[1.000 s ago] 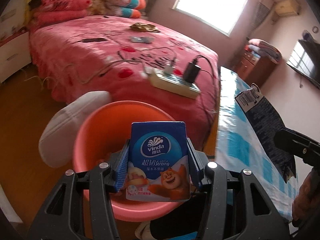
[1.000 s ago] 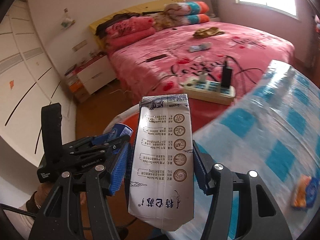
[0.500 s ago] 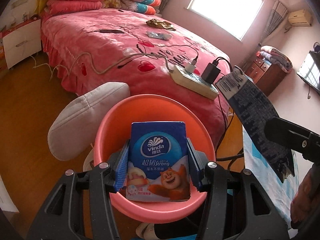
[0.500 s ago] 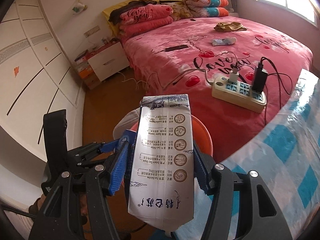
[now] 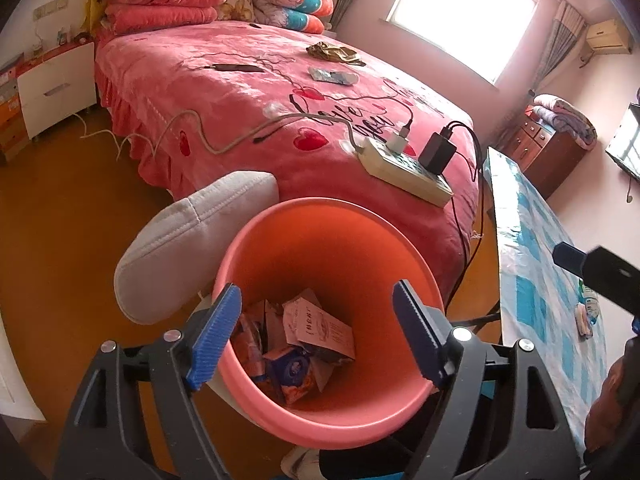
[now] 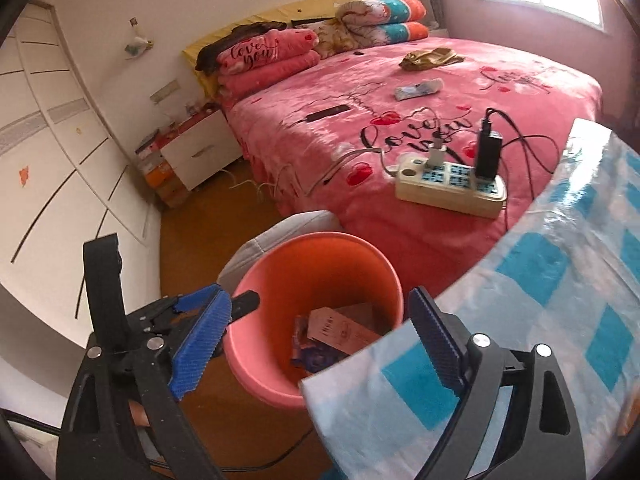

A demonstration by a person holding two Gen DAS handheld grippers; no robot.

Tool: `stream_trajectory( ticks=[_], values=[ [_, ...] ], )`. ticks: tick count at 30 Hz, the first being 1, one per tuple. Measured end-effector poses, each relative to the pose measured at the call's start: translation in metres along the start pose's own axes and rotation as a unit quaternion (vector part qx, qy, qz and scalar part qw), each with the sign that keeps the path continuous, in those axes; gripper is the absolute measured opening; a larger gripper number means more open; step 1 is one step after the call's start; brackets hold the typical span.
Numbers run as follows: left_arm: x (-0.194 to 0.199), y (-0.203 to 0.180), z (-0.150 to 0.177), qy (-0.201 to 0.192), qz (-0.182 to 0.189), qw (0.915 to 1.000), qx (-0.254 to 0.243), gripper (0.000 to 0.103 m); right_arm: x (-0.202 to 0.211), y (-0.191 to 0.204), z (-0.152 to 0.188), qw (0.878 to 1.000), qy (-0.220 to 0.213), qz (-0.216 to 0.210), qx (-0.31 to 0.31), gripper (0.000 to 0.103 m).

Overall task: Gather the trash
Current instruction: 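Carry the tissue pack and paper packet to the orange bucket and release both, then move both grippers back over the table toward the remaining packs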

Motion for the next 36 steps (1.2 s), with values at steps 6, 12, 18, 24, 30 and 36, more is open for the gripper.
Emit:
stream_trajectory(
  ticks=[6, 12, 18, 24, 30, 36],
  values=[
    [0.003, -0.011, 0.003, 0.004, 0.001, 0.9999, -0.012, 0.083, 0.015, 0.000, 0.010, 0.999, -0.009, 0.028, 0.013, 0.090],
    [0.006, -0.029, 0.005, 0.008, 0.003, 0.9995, -0.030, 0.085, 0.029, -0.007, 0.022, 0.999, -0.021, 0.038, 0.003, 0.093],
    [0.010, -0.050, 0.009, 0.010, 0.005, 0.9986, -0.052, 0.086, 0.040, -0.023, 0.030, 0.998, -0.028, 0.046, -0.020, 0.093],
    [0.014, -0.073, 0.013, 0.012, 0.007, 0.9971, -0.075, 0.086, 0.056, -0.039, 0.040, 0.997, -0.040, 0.051, -0.042, 0.093],
    [0.016, -0.095, 0.020, 0.013, 0.010, 0.9952, -0.096, 0.087, 0.074, -0.050, 0.056, 0.995, -0.056, 0.066, -0.055, 0.093],
    [0.016, -0.119, 0.030, 0.018, 0.014, 0.9923, -0.122, 0.087, 0.086, -0.067, 0.076, 0.992, -0.062, 0.072, -0.084, 0.093]
  ],
)
Point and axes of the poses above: each gripper's, at about its wrist camera, not at the fingertips, and x roughly against the way its jaws point, y to its left, z to its underside, the point moved 4 cm from there along -x, roughly the way its jaws point, and after that the axes turned 7 degrees about x, right-handed, at the moved point
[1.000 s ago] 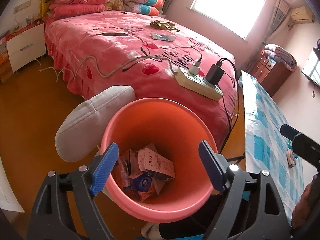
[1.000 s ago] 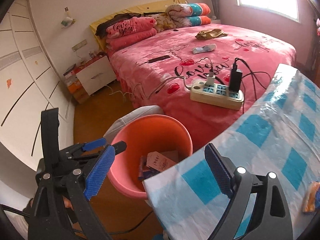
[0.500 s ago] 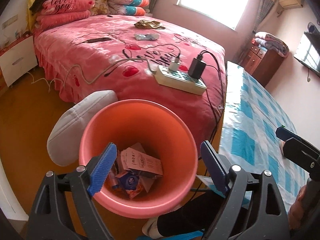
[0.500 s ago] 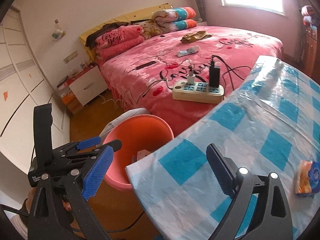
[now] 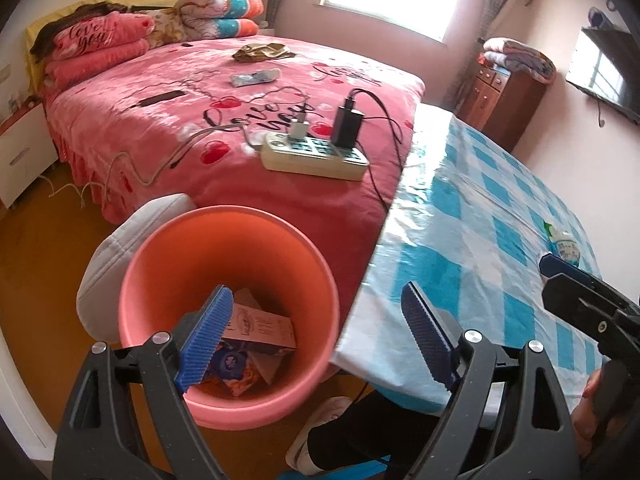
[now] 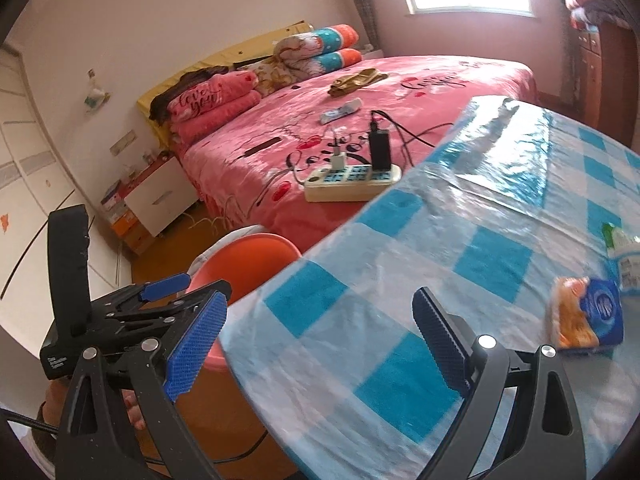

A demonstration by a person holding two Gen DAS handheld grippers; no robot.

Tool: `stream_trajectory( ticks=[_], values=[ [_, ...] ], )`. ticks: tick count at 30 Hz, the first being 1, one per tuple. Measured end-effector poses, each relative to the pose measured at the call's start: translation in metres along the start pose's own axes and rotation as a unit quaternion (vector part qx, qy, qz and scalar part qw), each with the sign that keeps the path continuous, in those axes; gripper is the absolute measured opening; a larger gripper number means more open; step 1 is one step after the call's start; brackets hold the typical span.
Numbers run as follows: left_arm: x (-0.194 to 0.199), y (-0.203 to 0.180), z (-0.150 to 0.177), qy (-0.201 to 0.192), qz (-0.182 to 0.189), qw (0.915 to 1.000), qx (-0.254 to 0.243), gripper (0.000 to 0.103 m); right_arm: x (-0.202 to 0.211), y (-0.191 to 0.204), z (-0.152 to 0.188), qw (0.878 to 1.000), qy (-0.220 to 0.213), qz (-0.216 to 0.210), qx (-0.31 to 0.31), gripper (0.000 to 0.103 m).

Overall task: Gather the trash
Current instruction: 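Move both grippers back over the table toward the remaining packs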

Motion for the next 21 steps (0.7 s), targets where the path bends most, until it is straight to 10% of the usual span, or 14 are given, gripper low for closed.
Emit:
stream_trajectory(
  ticks=[21],
  values=[
    [-0.001, -0.094, 0.008, 0.007, 0.008, 0.9958, -0.091, 0.087, 0.051, -0.072, 0.027, 0.997, -0.042, 0.041, -0.049, 0.093]
  ],
)
Point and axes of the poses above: each gripper's, at about its wrist camera, not at the fingertips, and x roughly against the way its jaws point, y to its left, z to its underside, the point moved 4 cm from there along -x, roughly the way its jaws point, and after that the axes turned 7 degrees about x, right-handed, at the moved point
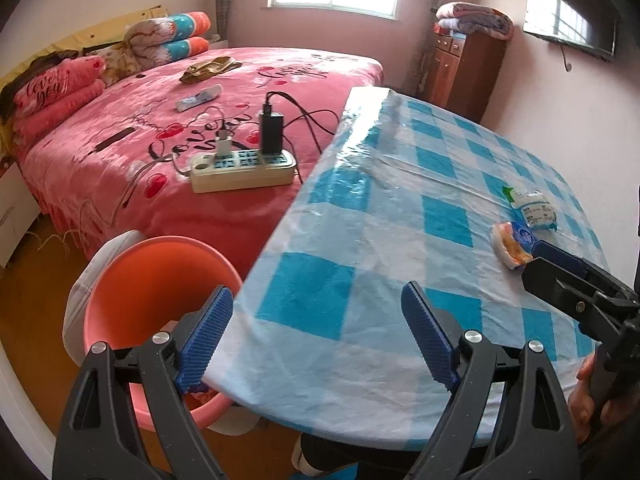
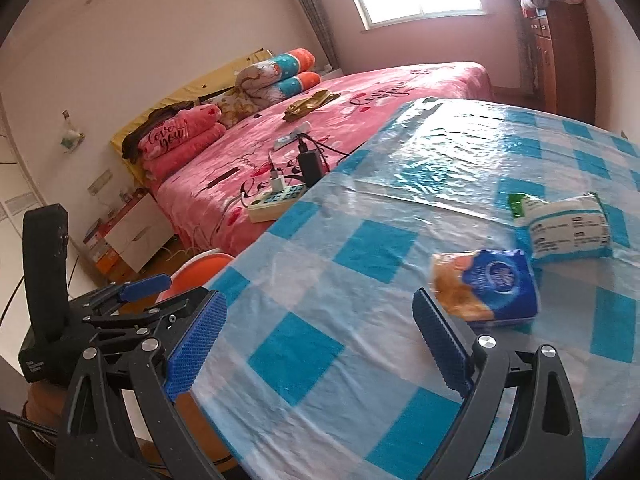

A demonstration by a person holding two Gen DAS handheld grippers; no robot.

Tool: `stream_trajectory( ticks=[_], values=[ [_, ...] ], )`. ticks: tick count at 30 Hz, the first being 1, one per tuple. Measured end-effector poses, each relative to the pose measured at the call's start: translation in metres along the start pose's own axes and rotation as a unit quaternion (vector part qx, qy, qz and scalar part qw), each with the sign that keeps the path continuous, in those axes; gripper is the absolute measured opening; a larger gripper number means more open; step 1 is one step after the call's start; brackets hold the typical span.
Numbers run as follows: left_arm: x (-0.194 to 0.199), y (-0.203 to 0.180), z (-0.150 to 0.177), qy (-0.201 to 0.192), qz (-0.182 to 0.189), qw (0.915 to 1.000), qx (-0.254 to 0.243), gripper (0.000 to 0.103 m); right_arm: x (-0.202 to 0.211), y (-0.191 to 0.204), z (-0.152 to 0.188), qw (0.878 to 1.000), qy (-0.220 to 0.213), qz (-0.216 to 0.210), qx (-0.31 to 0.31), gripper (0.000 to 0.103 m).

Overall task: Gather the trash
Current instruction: 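Move both grippers back over the table toward the remaining packs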

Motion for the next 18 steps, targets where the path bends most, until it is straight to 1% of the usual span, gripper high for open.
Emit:
stream_trajectory(
  ticks=[4, 18],
  values=[
    [-0.004, -0.015, 0.001, 0.006, 0.000, 0.9999, -0.013, 0.087, 0.007, -0.009, 0.002, 1.000, -0.006, 0.006, -0.002, 0.093],
    [-0.010, -0.062, 0.006, 0.015, 0.007, 0.9981, -0.059, 0.087, 0.034, -0.054, 0.007, 0.998, -0.031, 0.024, -0.042, 0.093]
  ],
)
Point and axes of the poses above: each gripper's, at about its wrist camera, not at the fingertips, and x roughly against the way its jaws point, y to its left, z to its underside, the point moved 4 cm from there along -x, roughly the way its jaws point, and after that the axes turned 7 degrees about x, right-handed, at the moved point
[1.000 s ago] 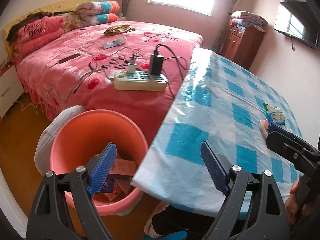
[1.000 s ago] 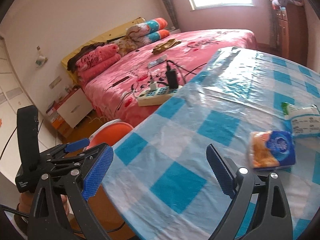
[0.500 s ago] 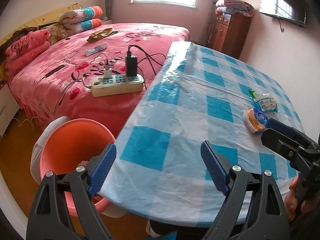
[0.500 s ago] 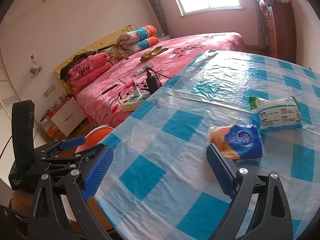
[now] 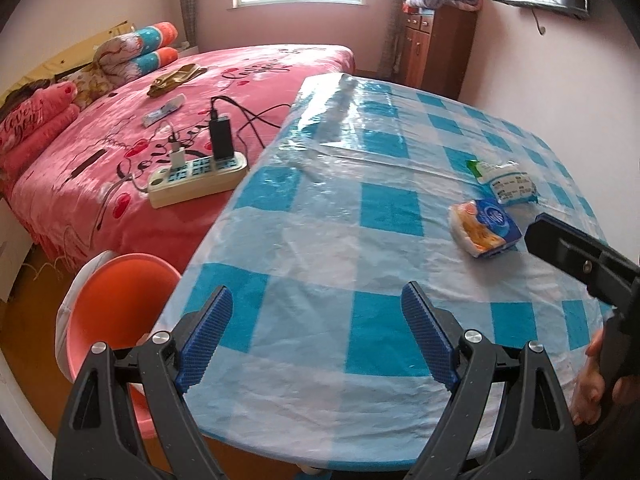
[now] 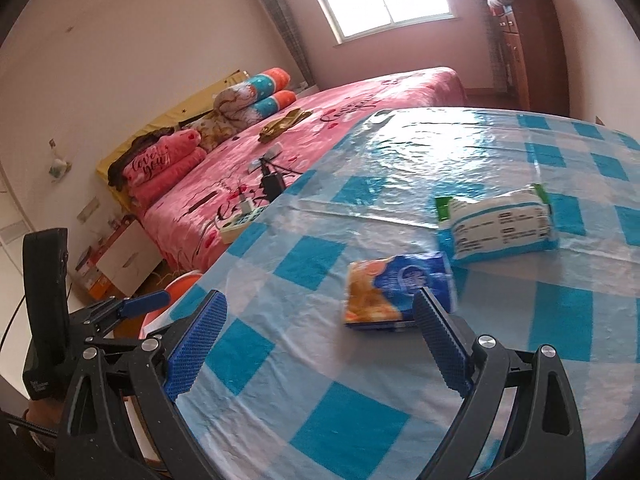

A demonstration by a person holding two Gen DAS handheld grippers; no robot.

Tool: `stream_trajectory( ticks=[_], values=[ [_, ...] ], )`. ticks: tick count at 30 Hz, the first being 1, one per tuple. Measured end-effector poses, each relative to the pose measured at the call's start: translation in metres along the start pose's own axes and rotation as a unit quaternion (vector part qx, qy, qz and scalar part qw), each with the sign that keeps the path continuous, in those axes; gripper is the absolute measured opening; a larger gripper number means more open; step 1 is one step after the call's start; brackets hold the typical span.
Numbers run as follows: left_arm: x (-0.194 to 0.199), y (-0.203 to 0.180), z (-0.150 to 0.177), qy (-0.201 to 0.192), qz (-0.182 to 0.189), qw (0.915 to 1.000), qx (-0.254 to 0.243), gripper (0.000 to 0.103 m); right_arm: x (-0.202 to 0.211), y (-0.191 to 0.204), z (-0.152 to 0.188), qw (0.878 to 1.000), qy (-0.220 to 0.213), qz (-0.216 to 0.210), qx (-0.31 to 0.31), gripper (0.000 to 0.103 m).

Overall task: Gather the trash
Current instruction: 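Move both grippers back over the table toward the remaining packs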

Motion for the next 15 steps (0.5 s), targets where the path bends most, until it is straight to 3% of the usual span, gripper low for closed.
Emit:
stream_trajectory(
  ticks=[15],
  values=[
    [-0.007, -0.059, -0.004, 0.007, 0.024, 0.9982, -0.055, 0.087, 0.035, -0.062, -0.004, 0.997, -0.033, 0.037, -0.057, 0.093]
  ],
)
Point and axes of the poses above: each gripper's, at about its wrist camera, not at the fingertips, and x roughly against the way its jaws point, y to its left, z to its underside, the point moved 4 cm from there along -x, roughly the way its jaws point, and after that the axes turned 7 degrees about x, right-handed, at the moved point
